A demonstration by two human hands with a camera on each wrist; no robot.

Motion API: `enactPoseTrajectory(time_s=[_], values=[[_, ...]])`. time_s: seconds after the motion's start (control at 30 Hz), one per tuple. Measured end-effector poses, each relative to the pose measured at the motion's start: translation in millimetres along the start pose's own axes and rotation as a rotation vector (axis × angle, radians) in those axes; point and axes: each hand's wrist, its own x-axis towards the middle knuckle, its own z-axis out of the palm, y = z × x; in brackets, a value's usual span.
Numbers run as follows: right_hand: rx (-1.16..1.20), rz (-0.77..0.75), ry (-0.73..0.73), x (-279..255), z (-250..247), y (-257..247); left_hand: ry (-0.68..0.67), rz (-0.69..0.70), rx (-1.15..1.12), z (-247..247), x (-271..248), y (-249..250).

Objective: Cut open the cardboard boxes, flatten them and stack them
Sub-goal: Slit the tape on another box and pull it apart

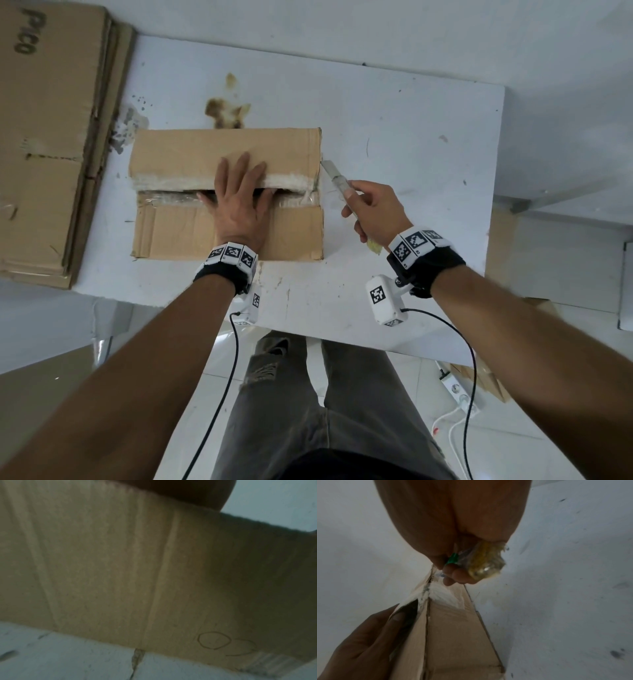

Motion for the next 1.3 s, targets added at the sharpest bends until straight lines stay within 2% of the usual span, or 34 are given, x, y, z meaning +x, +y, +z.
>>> enactPoseTrajectory(time_s=[0.13, 0.3, 0.4, 0.47, 0.57, 0.9, 1.03, 1.13, 1.3], values=[[0.024, 0.009, 0.014, 14, 2, -6, 0.001, 0.011, 0.071, -1, 1, 4], [-0.016, 0.006, -0.036, 17, -8, -8, 0.039, 0.001, 0.345, -1, 5, 22], [-0.035, 0.007, -0.023, 15, -13, -7, 0.029, 0.111, 0.403, 0, 16, 35], [-0.011, 0.026, 0.028, 17, -10, -7, -0.030, 0.193, 0.339, 4, 22, 31], [0.011, 0.040, 0.079, 18, -1, -7, -0.110, 0.216, 0.240, 14, 24, 18], [0.194, 0.073, 0.205, 13, 14, -16, -0.039, 0.208, 0.118, 9, 30, 12], [0.119, -0.066, 0.095, -2, 16, -43, 0.031, 0.160, 0.001, -33, 34, 9], [0.107, -0.164, 0.005, -14, 21, -74, 0.038, 0.189, -0.038, -69, 29, 7], [0.049, -0.265, -0.045, -31, 24, -114, 0.031, 0.219, -0.109, -99, 21, 3]])
